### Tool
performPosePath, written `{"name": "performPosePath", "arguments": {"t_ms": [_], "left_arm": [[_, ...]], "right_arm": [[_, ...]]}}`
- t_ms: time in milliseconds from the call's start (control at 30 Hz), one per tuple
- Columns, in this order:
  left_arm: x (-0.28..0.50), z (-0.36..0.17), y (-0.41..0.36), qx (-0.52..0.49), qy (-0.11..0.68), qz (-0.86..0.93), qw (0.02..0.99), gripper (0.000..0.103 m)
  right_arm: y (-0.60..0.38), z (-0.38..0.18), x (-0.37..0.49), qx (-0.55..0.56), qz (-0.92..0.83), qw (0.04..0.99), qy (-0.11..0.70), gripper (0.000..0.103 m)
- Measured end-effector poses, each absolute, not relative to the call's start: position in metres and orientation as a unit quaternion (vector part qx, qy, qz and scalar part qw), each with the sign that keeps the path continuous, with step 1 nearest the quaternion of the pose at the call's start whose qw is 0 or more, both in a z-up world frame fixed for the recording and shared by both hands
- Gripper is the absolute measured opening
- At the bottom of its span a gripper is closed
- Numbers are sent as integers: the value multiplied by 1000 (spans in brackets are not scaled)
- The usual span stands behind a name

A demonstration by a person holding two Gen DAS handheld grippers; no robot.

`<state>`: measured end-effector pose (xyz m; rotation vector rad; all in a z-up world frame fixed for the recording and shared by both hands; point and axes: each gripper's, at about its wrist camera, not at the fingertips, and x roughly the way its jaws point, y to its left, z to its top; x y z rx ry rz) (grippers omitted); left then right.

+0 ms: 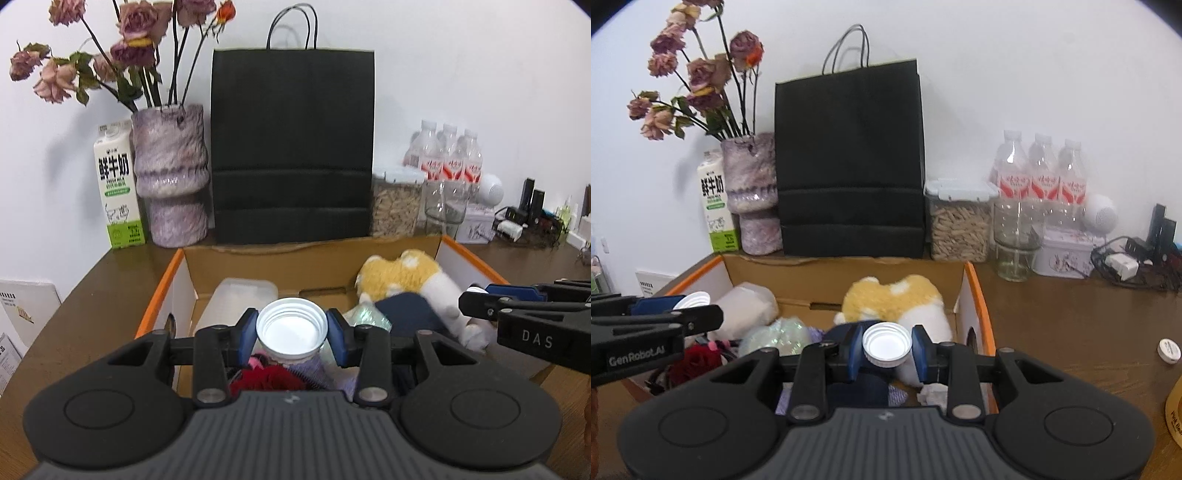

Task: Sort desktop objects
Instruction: 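Carry both white caps into the box and open both tools, then withdraw both tools from the box toward the remaining caps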

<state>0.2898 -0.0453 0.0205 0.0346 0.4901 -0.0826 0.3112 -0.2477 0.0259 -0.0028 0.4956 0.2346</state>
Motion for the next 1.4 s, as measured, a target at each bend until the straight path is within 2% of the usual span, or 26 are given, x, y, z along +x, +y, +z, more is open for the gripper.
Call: {"name": "performPosePath", "arguments": {"t_ms": [167,200,233,267,300,333,433,733,1400], "left_arm": [[291,13,-49,41,244,-44,968,43],[291,13,-51,47,241,-40,969,53],[291,13,-52,52,239,-36,969,77],[290,13,-53,57,236,-30,970,89],[289,14,-54,61,229,-18,971,98],[287,15,-54,66,222,-8,973,103],[287,18,-53,65,220,-1,973,103],[291,18,-51,61,227,6,972,103],[274,27,-35,59,218,24,974,103]], "right_arm": [[-244,17,316,-8,118,958,261,28],[-243,16,316,-7,119,958,262,37],[-242,15,316,-7,118,958,262,58],[-242,16,315,-8,114,959,259,69],[-241,16,314,-11,108,961,253,87],[-241,17,312,-14,100,964,247,90],[-244,19,312,-11,92,966,242,95],[-244,18,313,-6,94,964,247,99],[-239,30,299,-8,108,966,234,100]]}}
